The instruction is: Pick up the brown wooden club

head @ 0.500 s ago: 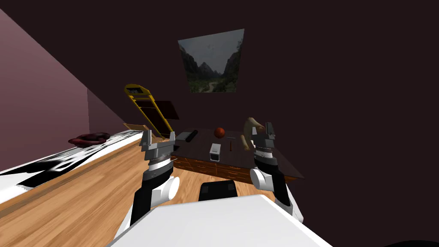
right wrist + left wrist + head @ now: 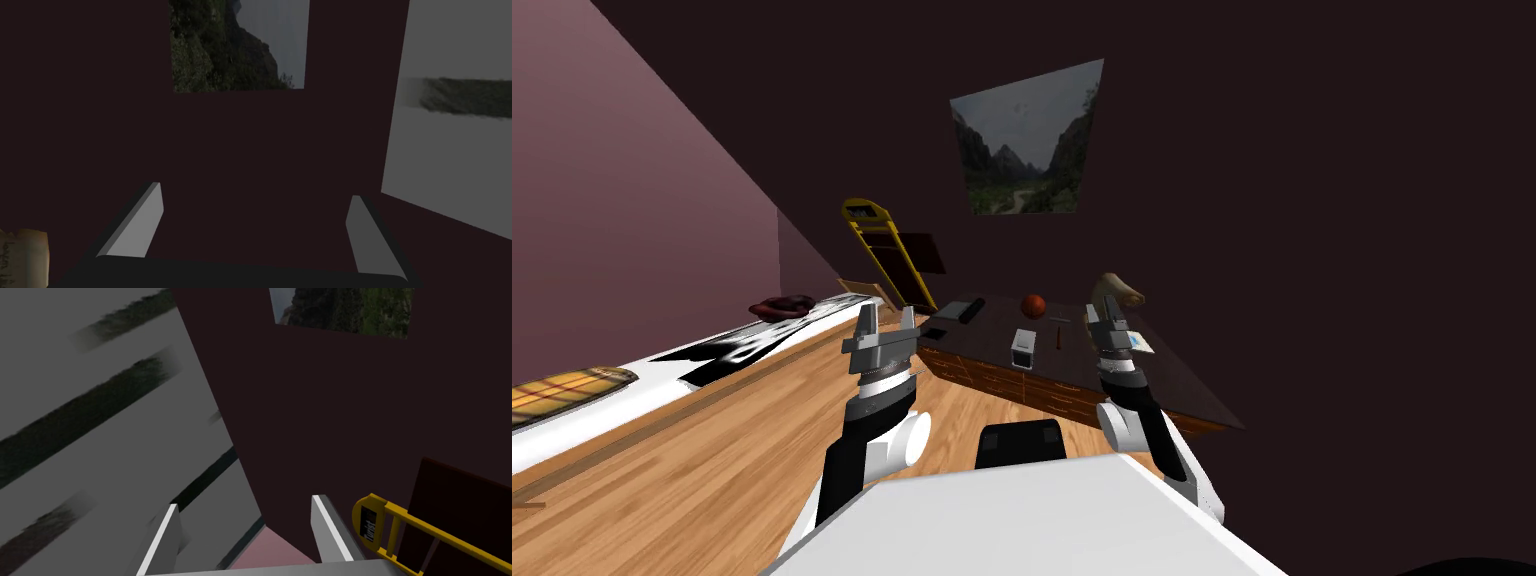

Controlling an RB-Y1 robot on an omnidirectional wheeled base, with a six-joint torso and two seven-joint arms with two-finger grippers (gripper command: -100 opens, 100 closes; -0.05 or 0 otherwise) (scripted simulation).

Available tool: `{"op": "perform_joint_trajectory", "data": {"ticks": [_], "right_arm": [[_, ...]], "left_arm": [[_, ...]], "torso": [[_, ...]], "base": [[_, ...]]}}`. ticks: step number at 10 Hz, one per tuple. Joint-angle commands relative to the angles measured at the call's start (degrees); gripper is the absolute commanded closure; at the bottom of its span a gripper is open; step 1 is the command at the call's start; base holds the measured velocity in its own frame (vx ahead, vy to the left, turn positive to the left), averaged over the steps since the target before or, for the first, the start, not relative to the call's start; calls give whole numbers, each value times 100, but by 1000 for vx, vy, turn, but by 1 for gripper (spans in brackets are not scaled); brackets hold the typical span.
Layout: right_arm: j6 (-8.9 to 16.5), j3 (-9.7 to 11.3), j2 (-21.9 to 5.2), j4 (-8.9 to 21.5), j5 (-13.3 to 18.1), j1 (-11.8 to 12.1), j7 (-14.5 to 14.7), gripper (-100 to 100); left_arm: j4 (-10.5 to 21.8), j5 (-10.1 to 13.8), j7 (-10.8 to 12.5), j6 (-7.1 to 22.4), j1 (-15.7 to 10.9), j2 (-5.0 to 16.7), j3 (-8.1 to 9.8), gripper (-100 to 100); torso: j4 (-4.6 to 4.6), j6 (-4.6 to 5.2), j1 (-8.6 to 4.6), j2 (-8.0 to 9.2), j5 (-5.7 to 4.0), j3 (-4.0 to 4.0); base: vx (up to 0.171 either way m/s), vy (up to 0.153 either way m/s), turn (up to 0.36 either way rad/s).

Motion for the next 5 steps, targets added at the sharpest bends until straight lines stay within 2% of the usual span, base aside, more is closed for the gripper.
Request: {"op": "perform_joint_trajectory", "data": {"ticks": [1, 3, 4, 5], "right_arm": [[79, 57, -286, 217, 178, -19, 32, -100], [123, 166, -644, 549, 465, 38, 112, -100], [123, 166, -725, 549, 465, 38, 112, -100], [156, 216, -939, 742, 627, 65, 168, -100]], "left_arm": [[0, 0, 0, 0, 0, 0, 0, 0], [0, 0, 0, 0, 0, 0, 0, 0], [0, 0, 0, 0, 0, 0, 0, 0], [0, 0, 0, 0, 1, 1, 1, 0]], "torso": [[0, 0, 0, 0, 0, 0], [1, 0, -10, 6, -2, 3], [1, 1, -16, 7, -3, 4], [0, 4, -22, -3, -4, -1]], "base": [[-106, 49, 243], [-116, 26, 258], [-72, 7, 94], [-57, 11, 185]]}}
